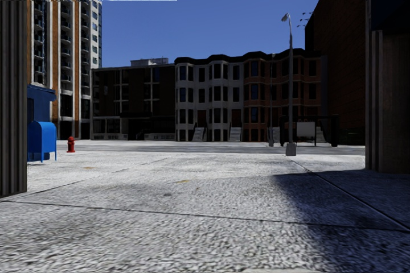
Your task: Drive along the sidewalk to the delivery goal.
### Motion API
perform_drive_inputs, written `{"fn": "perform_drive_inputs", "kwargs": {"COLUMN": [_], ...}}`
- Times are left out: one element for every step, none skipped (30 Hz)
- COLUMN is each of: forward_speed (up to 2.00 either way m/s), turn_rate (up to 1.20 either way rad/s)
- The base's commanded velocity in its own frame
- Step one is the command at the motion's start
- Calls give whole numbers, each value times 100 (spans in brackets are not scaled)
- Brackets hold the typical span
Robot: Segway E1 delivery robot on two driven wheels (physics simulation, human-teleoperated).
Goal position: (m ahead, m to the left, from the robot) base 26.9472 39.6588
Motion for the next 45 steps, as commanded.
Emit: {"fn": "perform_drive_inputs", "kwargs": {"forward_speed": [200, 200, 200, 200, 200, 200, 200, 200, 200, 200, 200, 200, 200, 200, 200, 200, 200, 200, 200, 200, 200, 200, 200, 200, 200, 200, 200, 200, 200, 200, 200, 200, 200, 200, 200, 200, 200, 200, 200, 200, 200, 200, 200, 200, 200], "turn_rate": [34, 34, 34, 34, 34, 34, 34, 34, 34, 34, 33, 33, 33, 33, 33, 33, 33, 33, 33, 33, 33, 33, 33, 33, 33, 33, 33, 33, 33, 33, 33, 33, 33, 33, 33, 33, 33, 33, 33, 33, 33, 33, 33, 33, 33]}}
